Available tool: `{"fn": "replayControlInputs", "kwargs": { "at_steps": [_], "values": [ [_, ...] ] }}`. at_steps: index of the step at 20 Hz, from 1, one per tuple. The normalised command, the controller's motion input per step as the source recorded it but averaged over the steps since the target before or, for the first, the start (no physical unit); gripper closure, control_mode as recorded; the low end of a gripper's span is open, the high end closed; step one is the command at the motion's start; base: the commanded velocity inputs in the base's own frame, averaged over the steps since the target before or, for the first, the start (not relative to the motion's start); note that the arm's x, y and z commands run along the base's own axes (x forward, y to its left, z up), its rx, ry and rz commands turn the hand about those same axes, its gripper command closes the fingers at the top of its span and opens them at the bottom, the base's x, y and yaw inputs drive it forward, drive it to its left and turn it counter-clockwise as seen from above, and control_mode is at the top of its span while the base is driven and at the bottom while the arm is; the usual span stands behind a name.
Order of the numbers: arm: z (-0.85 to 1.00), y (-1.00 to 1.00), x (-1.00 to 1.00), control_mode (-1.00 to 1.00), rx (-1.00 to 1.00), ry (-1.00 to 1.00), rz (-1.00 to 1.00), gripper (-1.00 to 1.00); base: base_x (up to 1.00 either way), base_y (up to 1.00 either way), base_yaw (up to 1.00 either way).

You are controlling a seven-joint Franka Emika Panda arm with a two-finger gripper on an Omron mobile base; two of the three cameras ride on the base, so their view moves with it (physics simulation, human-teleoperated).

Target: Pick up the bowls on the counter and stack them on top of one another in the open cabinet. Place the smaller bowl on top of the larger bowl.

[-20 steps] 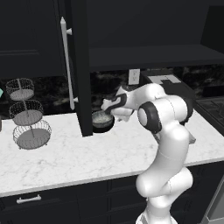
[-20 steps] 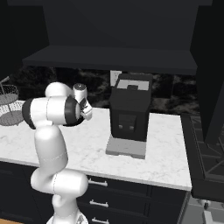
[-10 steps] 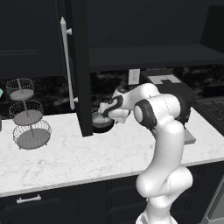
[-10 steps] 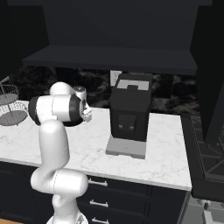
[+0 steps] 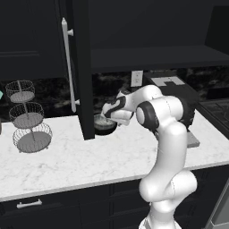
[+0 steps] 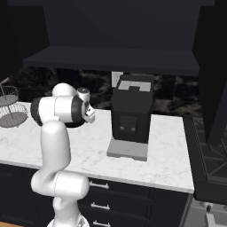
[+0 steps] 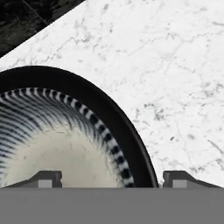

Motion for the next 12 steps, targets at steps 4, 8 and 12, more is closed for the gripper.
{"fn": "replayControlInputs", "kwargs": {
  "at_steps": [4, 8, 12],
  "values": [
    [-0.32, 0.18, -0.09, -1.0, -0.02, 0.06, 0.12, 1.0, 0.0, 0.0, 0.0],
    [-0.19, 0.23, -0.23, -1.0, -0.05, 0.04, 0.09, 1.0, 0.0, 0.0, 0.0],
    [0.04, 0.39, -0.47, -1.0, -0.03, -0.07, 0.03, 1.0, 0.0, 0.0, 0.0]
  ]
}}
